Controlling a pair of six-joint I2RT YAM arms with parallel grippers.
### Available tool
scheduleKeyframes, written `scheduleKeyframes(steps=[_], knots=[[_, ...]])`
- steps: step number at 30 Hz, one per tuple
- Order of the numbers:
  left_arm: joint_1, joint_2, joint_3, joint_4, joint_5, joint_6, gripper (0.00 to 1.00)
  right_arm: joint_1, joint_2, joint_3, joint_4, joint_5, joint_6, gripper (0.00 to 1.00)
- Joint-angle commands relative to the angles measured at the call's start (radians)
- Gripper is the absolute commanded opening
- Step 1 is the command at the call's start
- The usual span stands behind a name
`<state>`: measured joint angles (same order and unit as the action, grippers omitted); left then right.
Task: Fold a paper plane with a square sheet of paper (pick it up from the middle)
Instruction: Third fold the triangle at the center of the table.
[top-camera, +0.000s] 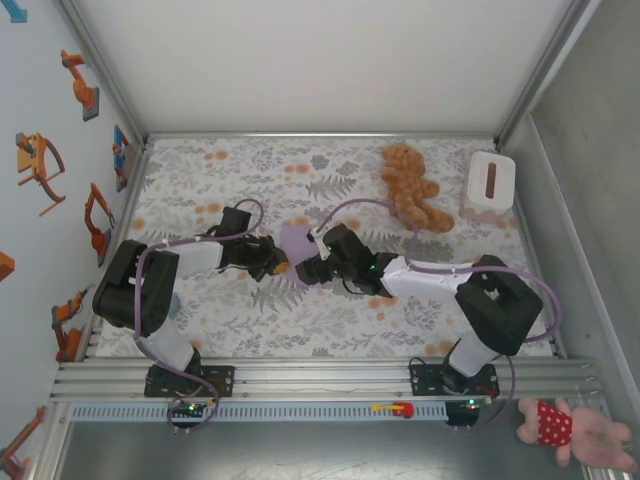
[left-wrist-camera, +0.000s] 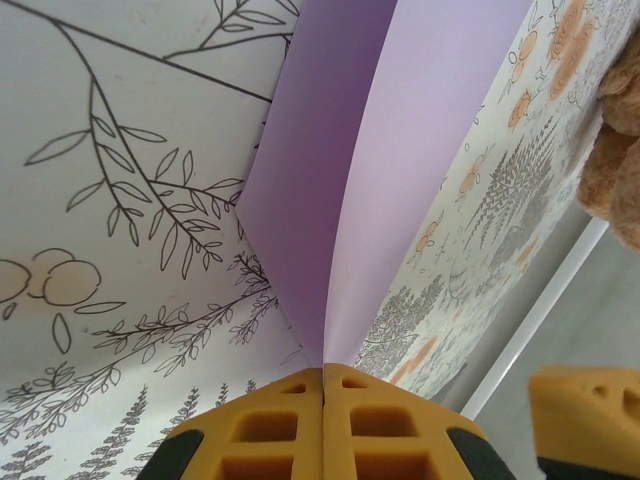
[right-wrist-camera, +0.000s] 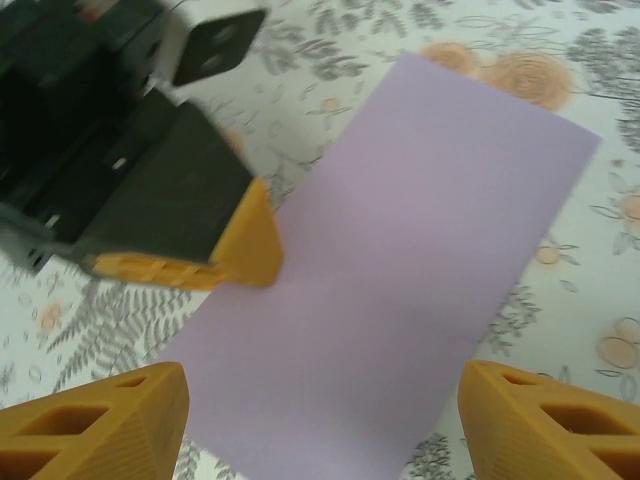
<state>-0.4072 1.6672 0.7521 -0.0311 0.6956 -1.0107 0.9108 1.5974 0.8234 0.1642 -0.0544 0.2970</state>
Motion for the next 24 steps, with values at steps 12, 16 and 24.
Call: scheduleKeyframes(steps=[12, 16, 24], knots=[[-0.008, -0.010, 0.023, -0.025, -0.004, -0.025, 0.04, 0.121, 0.128, 0.046, 0.001, 0.087, -0.372, 0.68], [-0.008, -0.005, 0.024, -0.026, -0.003, -0.028, 0.04, 0.121, 0.133, 0.042, 0.015, 0.138, -0.381, 0.53], [-0.008, -0.004, 0.028, -0.031, -0.003, -0.027, 0.04, 0.121, 0.097, 0.018, 0.044, 0.140, -0.390, 0.34]])
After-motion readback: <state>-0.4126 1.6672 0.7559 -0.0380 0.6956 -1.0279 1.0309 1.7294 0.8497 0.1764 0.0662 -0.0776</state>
